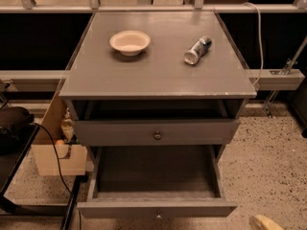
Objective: Close middle drawer
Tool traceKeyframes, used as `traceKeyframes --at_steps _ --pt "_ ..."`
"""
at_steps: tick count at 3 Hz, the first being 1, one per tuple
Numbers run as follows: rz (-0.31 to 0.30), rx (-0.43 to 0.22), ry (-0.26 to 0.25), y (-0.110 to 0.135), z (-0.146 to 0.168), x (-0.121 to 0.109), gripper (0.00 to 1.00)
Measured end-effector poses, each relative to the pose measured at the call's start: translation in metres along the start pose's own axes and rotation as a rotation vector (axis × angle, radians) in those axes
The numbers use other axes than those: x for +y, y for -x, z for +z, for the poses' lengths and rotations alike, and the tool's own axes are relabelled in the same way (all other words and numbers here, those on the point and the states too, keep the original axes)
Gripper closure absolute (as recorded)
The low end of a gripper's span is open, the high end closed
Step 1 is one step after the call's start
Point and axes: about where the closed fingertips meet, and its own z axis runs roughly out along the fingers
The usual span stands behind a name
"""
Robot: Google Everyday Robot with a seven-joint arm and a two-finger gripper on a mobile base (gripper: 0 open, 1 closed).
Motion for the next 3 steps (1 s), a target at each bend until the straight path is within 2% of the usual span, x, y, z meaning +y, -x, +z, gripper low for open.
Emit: traceKeyframes --at_steps 1,3 --pt "0.074 0.01 0.05 -0.008 0.011 -0.024 1.0" --pt "0.172 0.024 0.16 -0.024 0.035 -0.071 1.0"
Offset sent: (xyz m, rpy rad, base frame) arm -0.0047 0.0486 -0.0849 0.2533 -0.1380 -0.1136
